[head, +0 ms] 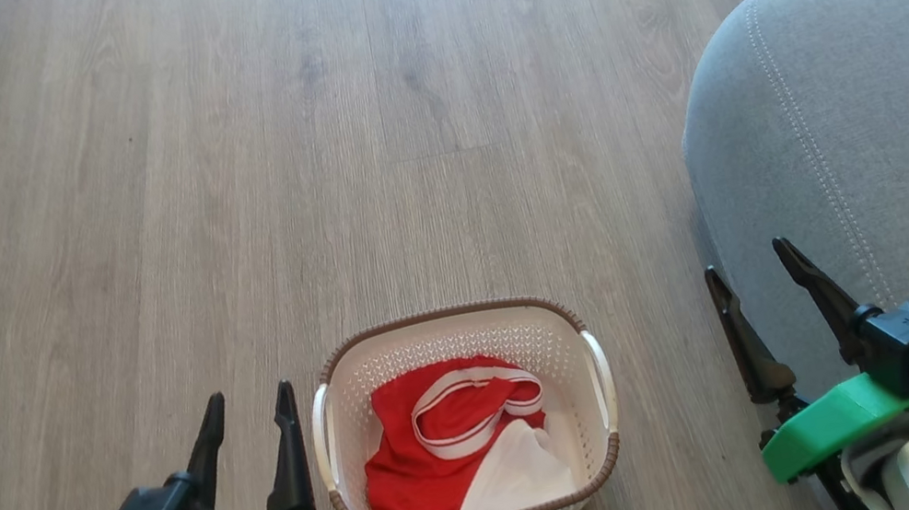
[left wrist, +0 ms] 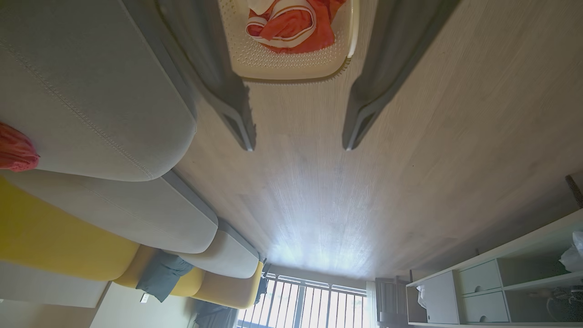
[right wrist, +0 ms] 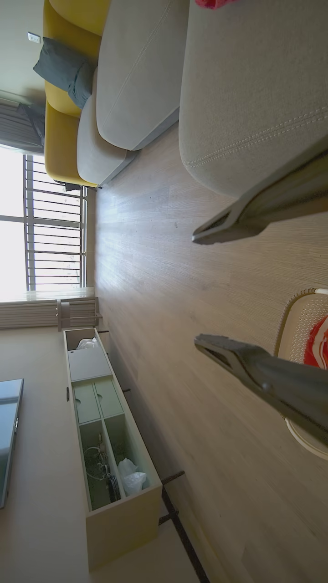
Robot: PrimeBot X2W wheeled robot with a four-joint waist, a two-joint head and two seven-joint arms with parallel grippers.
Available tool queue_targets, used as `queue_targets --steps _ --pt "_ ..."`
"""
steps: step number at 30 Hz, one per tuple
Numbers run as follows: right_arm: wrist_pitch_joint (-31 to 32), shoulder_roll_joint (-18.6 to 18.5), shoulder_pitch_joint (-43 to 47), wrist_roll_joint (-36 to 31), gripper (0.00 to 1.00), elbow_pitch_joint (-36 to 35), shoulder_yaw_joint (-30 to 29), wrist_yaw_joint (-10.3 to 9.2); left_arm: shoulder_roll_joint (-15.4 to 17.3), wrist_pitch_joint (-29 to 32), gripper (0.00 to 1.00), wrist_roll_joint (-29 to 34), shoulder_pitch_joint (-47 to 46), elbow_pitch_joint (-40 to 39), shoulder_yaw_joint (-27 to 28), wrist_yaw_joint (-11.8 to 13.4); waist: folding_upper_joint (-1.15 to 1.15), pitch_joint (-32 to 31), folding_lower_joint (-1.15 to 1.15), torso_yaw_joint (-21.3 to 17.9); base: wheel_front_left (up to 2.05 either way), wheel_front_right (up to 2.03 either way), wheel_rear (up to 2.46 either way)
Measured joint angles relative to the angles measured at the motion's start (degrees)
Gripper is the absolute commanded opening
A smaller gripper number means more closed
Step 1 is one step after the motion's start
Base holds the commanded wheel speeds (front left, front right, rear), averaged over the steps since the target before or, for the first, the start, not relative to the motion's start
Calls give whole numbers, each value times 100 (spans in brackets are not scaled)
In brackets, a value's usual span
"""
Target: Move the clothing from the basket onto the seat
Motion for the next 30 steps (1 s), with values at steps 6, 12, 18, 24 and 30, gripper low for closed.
queue_targets --steps 6,12,18,24,30 --pt "0 2 0 7 100 25 7 0 0 0 100 112 1 105 -35 0 0 -26 0 -23 0 0 0" --pt "0 4 0 53 100 26 -2 0 0 0 100 570 -4 -94 -172 119 0 -32 0 -50 0 0 0" --pt "0 5 -4 153 100 25 -13 0 0 0 100 855 -3 -201 -233 402 0 -27 0 -81 0 0 0" --pt "0 8 -5 166 100 23 -14 0 0 0 100 1055 -3 -196 -344 567 0 -16 0 -106 0 0 0" --pt "0 9 -5 213 100 23 -14 0 0 0 100 1057 -3 -186 -377 602 0 -30 0 -140 0 0 0"
